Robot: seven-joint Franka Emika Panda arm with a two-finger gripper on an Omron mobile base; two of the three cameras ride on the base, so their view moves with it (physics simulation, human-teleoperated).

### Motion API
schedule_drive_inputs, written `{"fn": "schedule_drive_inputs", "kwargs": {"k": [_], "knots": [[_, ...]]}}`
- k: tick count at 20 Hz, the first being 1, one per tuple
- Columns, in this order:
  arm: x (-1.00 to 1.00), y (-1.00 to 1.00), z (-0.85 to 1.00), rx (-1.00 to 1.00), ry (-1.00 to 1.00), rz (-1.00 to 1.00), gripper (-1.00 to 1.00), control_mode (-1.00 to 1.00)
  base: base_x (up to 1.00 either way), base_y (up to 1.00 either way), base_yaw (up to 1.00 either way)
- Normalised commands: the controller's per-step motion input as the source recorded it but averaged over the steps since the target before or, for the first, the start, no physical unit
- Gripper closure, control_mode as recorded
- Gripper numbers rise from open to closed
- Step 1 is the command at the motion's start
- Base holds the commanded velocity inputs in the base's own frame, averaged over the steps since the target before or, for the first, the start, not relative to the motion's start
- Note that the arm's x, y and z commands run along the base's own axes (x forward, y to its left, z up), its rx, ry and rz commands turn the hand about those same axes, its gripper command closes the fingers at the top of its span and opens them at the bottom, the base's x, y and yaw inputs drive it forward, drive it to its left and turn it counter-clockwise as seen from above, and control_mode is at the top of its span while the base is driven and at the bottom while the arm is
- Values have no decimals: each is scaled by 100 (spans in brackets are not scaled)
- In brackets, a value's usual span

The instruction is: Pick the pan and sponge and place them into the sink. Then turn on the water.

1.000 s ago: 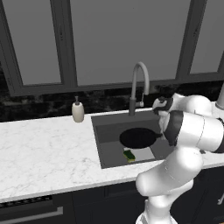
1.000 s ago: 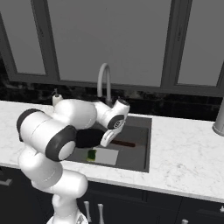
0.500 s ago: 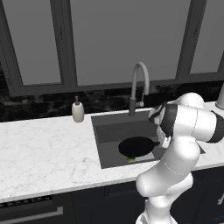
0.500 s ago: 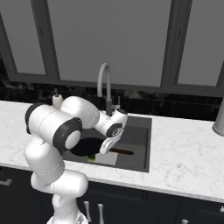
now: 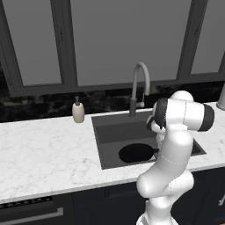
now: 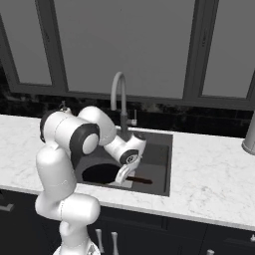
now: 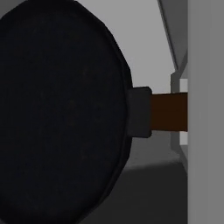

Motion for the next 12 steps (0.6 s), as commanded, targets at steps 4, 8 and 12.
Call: {"fn": "schedule_drive_inputs", "kwargs": {"k": [4, 8, 12], "knots": [[12, -2, -46, 0, 0, 0, 100, -100, 0, 0, 0], [16, 0, -51, 0, 0, 0, 100, -100, 0, 0, 0], [17, 0, -55, 0, 0, 0, 100, -100, 0, 0, 0]]}}
